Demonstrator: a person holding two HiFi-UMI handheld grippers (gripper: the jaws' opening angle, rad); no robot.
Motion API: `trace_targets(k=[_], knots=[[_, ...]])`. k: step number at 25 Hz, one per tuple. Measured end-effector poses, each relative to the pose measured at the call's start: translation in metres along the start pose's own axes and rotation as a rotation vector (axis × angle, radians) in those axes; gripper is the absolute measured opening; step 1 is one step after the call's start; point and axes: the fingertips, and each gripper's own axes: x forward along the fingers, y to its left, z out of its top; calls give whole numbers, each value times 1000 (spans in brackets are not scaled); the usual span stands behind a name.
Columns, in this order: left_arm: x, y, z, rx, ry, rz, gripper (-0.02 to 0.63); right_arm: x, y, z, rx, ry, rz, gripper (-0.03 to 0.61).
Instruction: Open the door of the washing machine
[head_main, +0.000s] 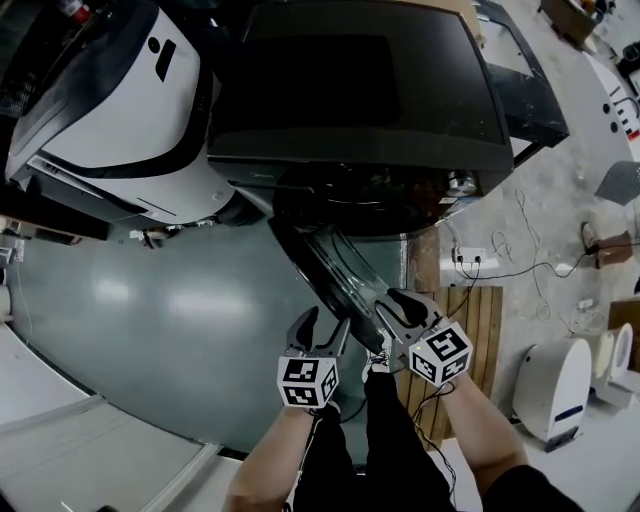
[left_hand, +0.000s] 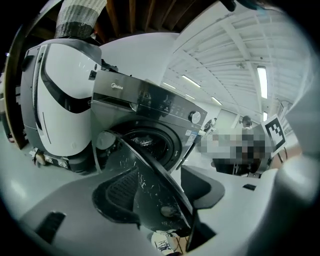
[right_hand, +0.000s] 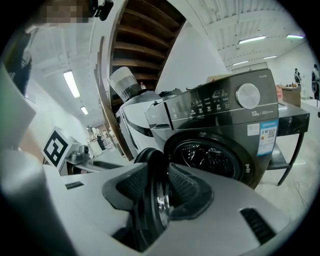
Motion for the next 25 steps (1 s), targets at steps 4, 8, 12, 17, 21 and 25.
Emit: trace_targets(k=[4, 8, 12, 17, 21, 25], knots=[[-22, 20, -17, -27, 23, 35, 265, 9, 25, 2, -11, 8, 23, 144], [-44, 44, -37, -44, 50, 72, 265, 19, 52, 4, -21, 8, 48, 138], [-64, 66, -48, -53, 61, 102, 265, 31, 78, 3, -24, 12, 67, 134], [-90, 109, -47, -88, 38, 160, 268, 47, 110, 0, -20, 18, 82, 129], [-108, 142, -43, -97, 25, 188, 268, 65, 133, 0, -37, 30, 91, 127], [-121, 176, -38, -117, 1, 216, 268, 85, 153, 8, -48, 25, 85, 124]])
